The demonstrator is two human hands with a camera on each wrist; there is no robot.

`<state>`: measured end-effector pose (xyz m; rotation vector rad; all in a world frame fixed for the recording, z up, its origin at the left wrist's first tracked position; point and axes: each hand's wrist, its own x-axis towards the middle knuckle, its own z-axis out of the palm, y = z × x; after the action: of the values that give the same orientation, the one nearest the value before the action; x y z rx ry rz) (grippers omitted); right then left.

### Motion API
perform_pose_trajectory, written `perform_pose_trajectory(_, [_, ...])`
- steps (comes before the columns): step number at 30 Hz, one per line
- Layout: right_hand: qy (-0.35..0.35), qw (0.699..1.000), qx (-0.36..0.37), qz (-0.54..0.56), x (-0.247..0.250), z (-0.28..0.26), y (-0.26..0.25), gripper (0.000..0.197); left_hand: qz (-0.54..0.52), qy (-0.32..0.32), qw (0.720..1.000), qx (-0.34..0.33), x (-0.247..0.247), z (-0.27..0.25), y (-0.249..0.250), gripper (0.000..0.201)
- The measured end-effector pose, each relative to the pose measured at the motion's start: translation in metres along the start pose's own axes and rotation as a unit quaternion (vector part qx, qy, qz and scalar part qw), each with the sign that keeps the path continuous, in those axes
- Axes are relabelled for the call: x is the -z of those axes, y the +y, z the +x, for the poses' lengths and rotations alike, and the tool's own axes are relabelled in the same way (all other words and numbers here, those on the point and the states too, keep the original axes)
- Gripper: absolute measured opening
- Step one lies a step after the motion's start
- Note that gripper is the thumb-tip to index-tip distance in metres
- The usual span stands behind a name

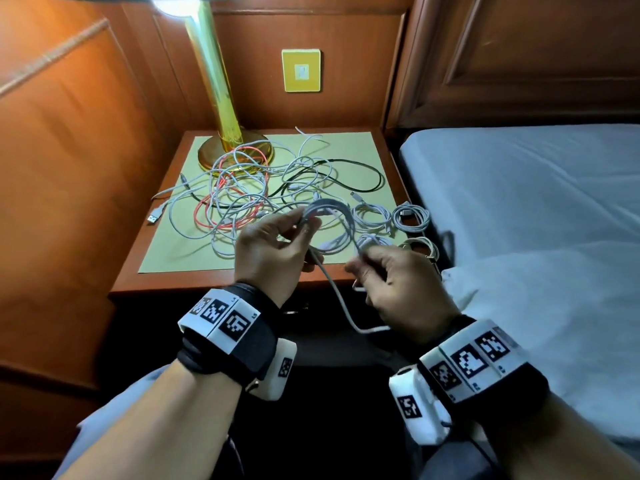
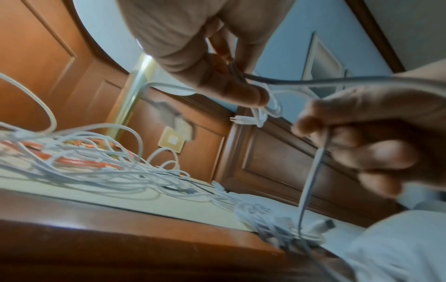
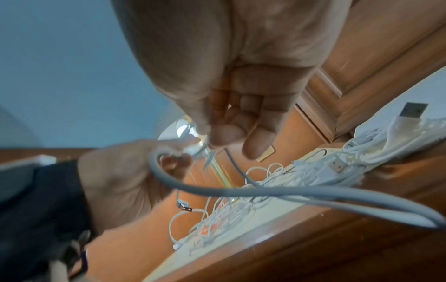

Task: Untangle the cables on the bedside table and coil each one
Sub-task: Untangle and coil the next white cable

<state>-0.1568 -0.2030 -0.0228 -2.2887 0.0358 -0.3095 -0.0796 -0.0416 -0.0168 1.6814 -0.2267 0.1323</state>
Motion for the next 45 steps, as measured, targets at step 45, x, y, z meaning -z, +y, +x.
perform_pose_trajectory(45, [0.143, 0.990, 0.016, 0.001, 0.021, 0.005, -0.002, 0.010, -0.005, -0.005, 1.000, -0.014, -0.007, 0.005, -0.007, 0.002])
